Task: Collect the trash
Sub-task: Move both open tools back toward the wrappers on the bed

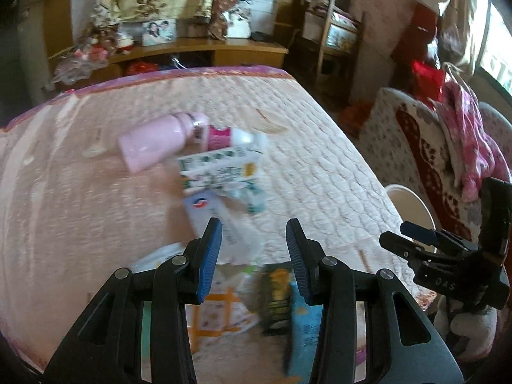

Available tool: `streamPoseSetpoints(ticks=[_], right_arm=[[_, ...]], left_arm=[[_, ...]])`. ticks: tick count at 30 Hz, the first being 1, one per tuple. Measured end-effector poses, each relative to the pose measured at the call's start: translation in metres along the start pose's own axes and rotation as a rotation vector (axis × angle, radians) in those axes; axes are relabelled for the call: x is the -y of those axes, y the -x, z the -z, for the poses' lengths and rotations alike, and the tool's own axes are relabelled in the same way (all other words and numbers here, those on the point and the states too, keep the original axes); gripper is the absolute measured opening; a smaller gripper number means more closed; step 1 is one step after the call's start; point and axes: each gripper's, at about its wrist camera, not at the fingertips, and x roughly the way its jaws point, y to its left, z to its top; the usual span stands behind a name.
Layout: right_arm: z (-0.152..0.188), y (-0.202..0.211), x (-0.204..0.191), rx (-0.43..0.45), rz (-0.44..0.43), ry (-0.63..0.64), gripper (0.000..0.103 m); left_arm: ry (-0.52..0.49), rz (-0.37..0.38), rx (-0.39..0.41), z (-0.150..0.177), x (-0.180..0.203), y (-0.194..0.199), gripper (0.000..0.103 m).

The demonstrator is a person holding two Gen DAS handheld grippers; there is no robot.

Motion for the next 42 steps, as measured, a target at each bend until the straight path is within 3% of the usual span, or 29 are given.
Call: streamPoseSetpoints(ticks=[13, 18, 24, 28, 31, 35, 42], right_arm=[[0.005, -0.007, -0.070, -0.037, -0.068, 0.095, 0.070], [0.020, -0.010, -0.081, -0.091, -0.087, 0.111, 0.075], [0.047, -0.024, -0.081, -0.175, -0.135, 0.070, 0.077], [0.064, -0.034, -0.077, -0.227, -0.159, 0.025, 0.078], [0.073, -0.036, -0.076, -0.235, -0.169, 0.001, 0.078], [0.076, -0.041, -0.081, -0.249, -0.178, -0.004, 0.080], [0.075, -0.048, -0.090, -0.248, -0.182, -0.014, 0.081]], left_arm=[[0.058, -0.026, 0.032, 0.026, -0.058, 0.029, 0.040], [0.108, 0.010, -0.023, 0.043, -0.092, 0.029, 0.041], [0.161, 0.043, -0.096, 0.071, -0.120, 0.021, 0.051], [0.133, 0.062, -0.141, 0.089, -0.122, 0.015, 0.055], [0.065, 0.054, -0.126, 0.095, -0.118, 0.013, 0.063], [-0.014, 0.028, -0.132, 0.095, -0.113, 0.009, 0.064], [-0.028, 0.025, -0.125, 0.083, -0.132, 0.016, 0.064]])
